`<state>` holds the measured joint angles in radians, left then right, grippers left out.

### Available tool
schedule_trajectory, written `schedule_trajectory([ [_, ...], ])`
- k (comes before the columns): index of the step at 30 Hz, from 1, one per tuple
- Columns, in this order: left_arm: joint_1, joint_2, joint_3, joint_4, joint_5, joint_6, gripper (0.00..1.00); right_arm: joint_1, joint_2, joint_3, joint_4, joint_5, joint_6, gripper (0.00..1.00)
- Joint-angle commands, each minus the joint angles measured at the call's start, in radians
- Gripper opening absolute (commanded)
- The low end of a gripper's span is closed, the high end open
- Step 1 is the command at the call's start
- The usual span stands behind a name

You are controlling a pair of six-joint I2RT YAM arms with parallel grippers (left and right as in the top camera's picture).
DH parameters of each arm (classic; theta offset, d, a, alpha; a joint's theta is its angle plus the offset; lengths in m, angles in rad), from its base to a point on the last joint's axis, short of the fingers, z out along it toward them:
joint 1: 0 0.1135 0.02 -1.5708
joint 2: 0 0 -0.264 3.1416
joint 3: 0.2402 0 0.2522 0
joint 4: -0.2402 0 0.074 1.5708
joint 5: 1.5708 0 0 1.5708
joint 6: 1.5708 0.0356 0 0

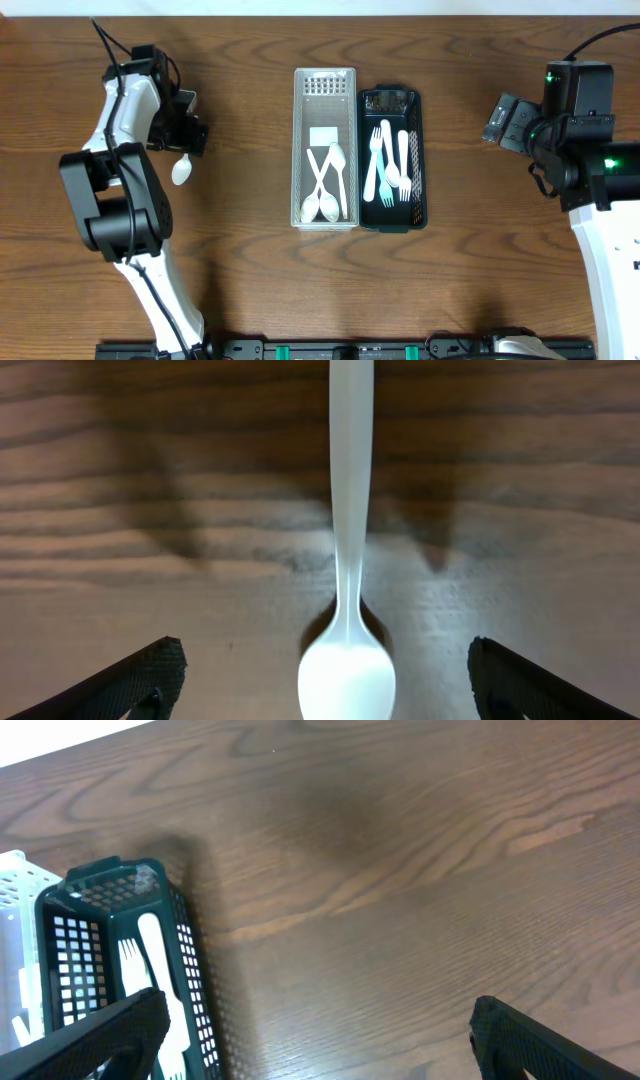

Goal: Pack container

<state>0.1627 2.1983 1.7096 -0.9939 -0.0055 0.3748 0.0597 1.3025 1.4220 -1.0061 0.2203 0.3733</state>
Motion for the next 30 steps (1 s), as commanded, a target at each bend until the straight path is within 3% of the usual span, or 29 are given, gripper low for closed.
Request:
schedule_trajectory([
  [1,0.005,0.035,-0.009,0.007,-0.006,0.025,0.90,-0.007,0.002,0.004,-0.001,0.008,-0.011,0.99],
  [7,0.005,0.047,-0.009,0.019,-0.006,0.025,0.77,-0.007,0.002,0.004,-0.001,0.008,-0.011,0.99],
  [10,0.005,0.047,-0.011,0.019,-0.004,0.025,0.57,-0.007,0.002,0.004,-0.001,0.008,-0.011,0.99],
  [11,0.005,0.047,-0.013,0.020,-0.003,0.024,0.54,-0.007,0.002,0.004,-0.001,0.008,-0.011,0.99],
  [23,0.004,0.047,-0.096,0.064,0.048,0.024,0.45,-0.007,0.002,0.004,-0.001,0.008,-0.011,0.99],
  [30,-0.003,0.046,-0.102,0.057,0.050,0.023,0.24,-0.007,0.002,0.004,-0.001,0.008,-0.011,0.99],
])
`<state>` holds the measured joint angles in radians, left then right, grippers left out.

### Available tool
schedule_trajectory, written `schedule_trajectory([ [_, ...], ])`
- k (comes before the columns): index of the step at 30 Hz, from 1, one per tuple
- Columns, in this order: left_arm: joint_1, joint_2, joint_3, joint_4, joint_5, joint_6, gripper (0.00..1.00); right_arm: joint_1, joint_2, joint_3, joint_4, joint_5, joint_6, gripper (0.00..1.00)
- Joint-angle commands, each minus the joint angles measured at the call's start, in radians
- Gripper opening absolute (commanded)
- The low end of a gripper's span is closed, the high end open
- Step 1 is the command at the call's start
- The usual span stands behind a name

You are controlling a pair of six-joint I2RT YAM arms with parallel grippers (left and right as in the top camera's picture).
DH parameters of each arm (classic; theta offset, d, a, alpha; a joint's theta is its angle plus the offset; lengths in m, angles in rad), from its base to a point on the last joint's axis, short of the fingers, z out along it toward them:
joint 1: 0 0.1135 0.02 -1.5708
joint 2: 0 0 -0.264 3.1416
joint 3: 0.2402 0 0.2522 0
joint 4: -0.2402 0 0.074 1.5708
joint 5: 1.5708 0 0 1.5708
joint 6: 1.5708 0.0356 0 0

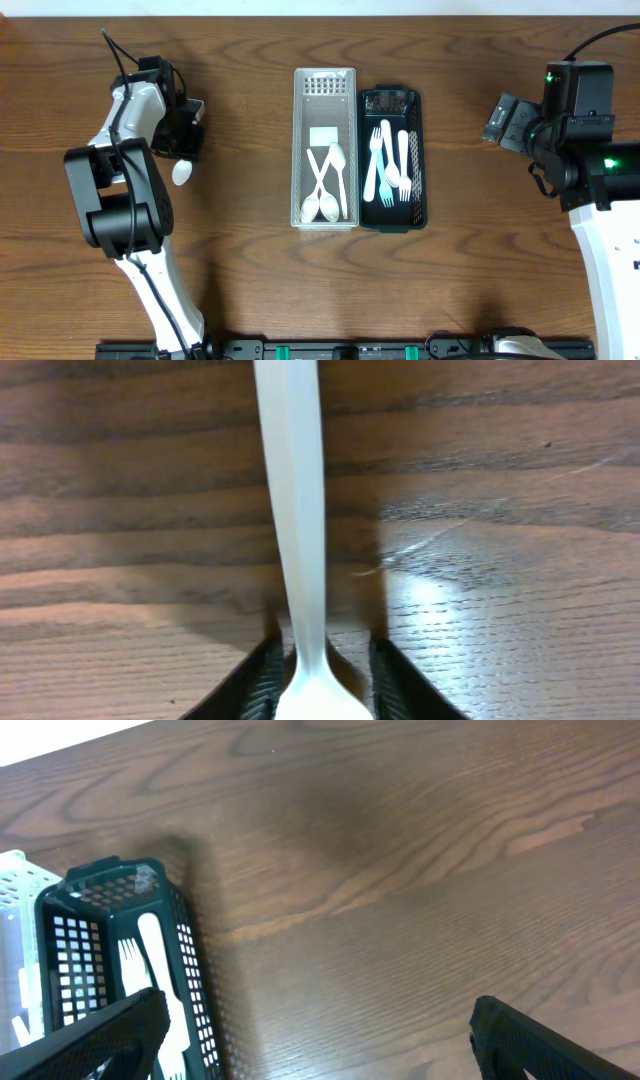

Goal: Pack container

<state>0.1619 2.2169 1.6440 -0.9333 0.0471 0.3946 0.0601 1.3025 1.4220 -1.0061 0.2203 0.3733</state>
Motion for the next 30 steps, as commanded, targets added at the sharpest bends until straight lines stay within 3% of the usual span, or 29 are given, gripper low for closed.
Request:
schedule_trajectory([
  [1,-0.007,0.027,-0.036,-0.007,-0.002,-0.001,0.19,-0.007,0.002,0.004,-0.001,0.008,-0.011,0.99],
  [3,-0.017,0.025,-0.036,-0.008,-0.002,-0.008,0.06,-0.007,0.002,0.004,-0.001,0.008,-0.011,0.99],
  [9,-0.078,-0.028,-0.001,-0.069,-0.002,-0.019,0.06,-0.007,0.002,0.004,-0.001,0.008,-0.011,0.99],
  [17,-0.252,-0.283,0.070,-0.209,-0.002,-0.175,0.06,-0.007,0.002,0.004,-0.001,0.008,-0.012,0.99],
  [24,-0.431,-0.498,0.070,-0.206,-0.002,-0.413,0.06,-0.007,0.002,0.004,-0.001,0.008,-0.011,0.99],
  [30,-0.573,-0.490,0.039,-0.185,-0.002,-0.612,0.06,-0.007,0.002,0.004,-0.001,0.008,-0.012,0.99],
])
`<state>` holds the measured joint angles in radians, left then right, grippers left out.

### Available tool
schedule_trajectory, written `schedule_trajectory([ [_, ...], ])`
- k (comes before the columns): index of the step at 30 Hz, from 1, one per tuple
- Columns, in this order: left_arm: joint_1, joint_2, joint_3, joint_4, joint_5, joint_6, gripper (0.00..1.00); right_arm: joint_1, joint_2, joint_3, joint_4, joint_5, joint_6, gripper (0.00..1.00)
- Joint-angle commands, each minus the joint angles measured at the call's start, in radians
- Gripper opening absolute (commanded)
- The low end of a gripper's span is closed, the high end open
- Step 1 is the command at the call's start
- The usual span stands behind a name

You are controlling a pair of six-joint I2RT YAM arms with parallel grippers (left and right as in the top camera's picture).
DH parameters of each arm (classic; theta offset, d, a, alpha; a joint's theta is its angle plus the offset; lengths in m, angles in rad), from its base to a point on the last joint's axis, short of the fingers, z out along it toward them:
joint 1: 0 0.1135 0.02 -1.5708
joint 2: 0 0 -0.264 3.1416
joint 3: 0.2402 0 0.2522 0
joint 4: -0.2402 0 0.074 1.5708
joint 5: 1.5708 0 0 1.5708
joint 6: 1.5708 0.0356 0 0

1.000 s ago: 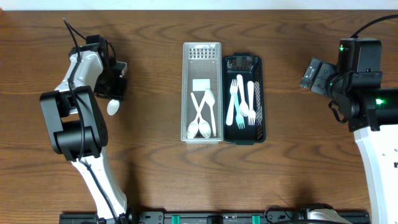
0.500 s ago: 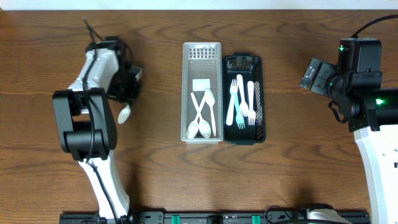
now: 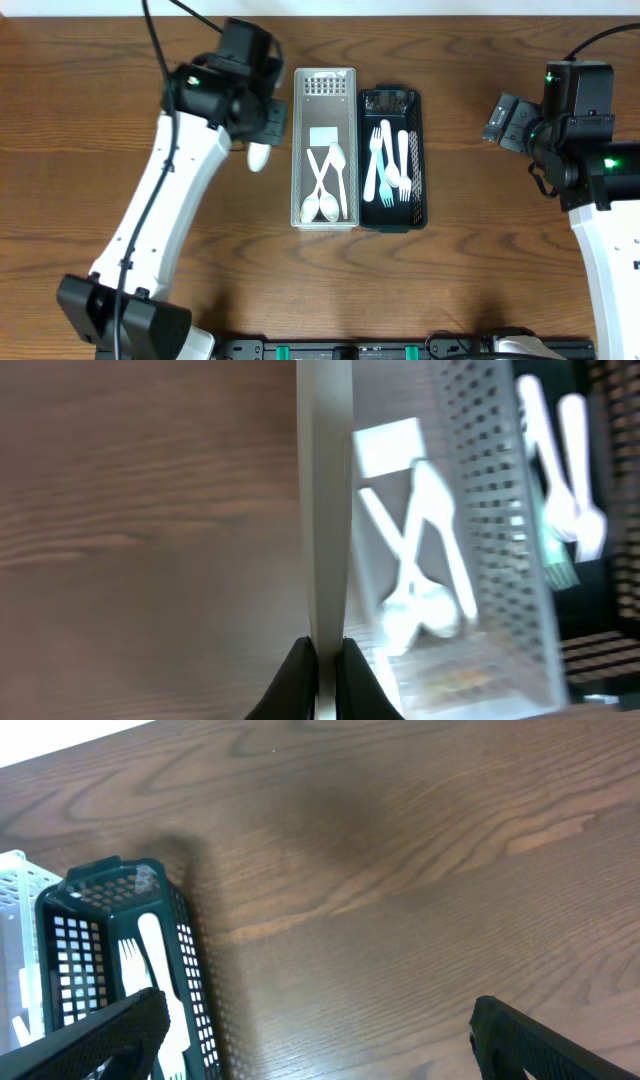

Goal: Pack container

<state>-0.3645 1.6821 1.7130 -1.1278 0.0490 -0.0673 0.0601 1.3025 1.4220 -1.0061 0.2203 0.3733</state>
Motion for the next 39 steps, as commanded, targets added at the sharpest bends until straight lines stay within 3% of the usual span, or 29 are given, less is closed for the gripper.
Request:
schedule_trajectory([
  [1,-0.070,0.058,-0.047,0.028,-0.003,-0.179,0.06,-0.007,0.002,0.004,-0.001,0.008,-0.012,0.99],
  [7,-0.156,0.143,-0.075,0.113,-0.004,-0.257,0.07,-0.007,0.002,0.004,-0.001,0.008,-0.011,0.99],
  [11,-0.164,0.187,-0.075,0.138,-0.004,-0.279,0.17,-0.007,0.002,0.004,-0.001,0.008,-0.011,0.99],
  [16,-0.162,0.194,-0.065,0.129,-0.004,-0.285,0.52,-0.007,0.002,0.004,-0.001,0.008,-0.011,0.99],
  [19,-0.151,0.164,-0.006,0.082,-0.005,-0.251,0.63,-0.007,0.002,0.004,-0.001,0.008,-0.011,0.99],
  [20,-0.145,0.147,0.015,0.066,-0.005,-0.235,0.73,-0.007,0.002,0.004,-0.001,0.008,-0.011,0.99],
  [21,-0.137,0.130,0.036,0.048,-0.008,-0.218,0.90,-0.007,0.002,0.004,-0.001,0.008,-0.011,0.99],
  [22,-0.129,0.111,0.057,0.029,-0.013,-0.198,0.98,-0.007,0.002,0.004,-0.001,0.008,-0.011,0.99],
  [30,0.003,-0.092,0.100,-0.110,-0.194,-0.161,0.98,-0.007,0.002,0.004,-0.001,0.008,-0.012,0.99],
  [39,0.165,-0.167,0.100,-0.179,-0.209,-0.162,0.98,-0.007,0.002,0.004,-0.001,0.008,-0.011,0.99],
])
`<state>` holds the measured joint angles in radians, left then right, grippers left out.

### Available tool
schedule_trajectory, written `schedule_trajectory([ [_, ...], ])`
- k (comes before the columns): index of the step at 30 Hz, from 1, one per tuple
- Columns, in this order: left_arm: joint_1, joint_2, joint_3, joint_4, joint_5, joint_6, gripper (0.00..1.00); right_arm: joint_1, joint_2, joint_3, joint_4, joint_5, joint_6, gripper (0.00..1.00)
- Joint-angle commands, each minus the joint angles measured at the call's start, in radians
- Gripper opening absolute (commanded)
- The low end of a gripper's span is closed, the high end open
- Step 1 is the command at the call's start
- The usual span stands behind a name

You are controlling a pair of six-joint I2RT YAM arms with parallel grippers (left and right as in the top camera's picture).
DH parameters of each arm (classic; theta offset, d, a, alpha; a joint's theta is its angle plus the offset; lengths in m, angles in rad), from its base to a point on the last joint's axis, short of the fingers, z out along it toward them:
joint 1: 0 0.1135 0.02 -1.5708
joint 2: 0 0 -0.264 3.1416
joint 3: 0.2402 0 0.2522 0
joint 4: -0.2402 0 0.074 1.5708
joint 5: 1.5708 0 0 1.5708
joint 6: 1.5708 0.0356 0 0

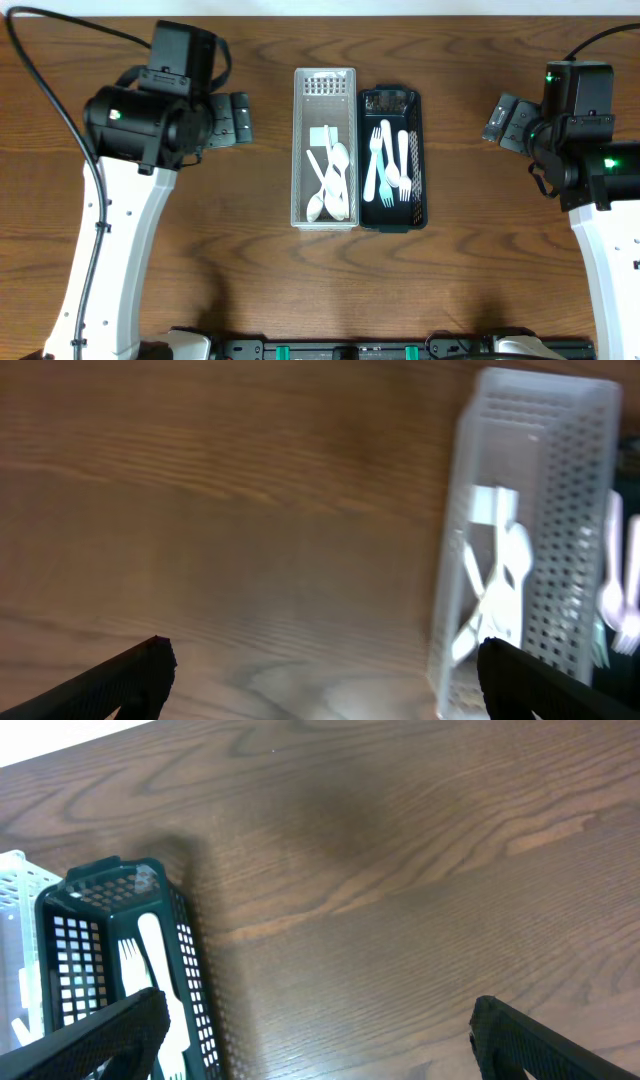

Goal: Pack container

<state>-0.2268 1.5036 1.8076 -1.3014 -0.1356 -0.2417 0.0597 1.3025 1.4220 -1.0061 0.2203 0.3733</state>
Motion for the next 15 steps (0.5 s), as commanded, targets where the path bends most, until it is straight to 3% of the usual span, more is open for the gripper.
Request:
schedule_trajectory([
  [1,0.035,0.011,0.005,-0.008,-0.024,0.013,0.98,-0.007,0.002,0.004,-0.001,0.008,-0.011,0.99],
  [15,0.040,0.011,0.003,-0.008,-0.023,0.013,0.98,-0.007,0.002,0.004,-0.001,0.008,-0.011,0.99],
])
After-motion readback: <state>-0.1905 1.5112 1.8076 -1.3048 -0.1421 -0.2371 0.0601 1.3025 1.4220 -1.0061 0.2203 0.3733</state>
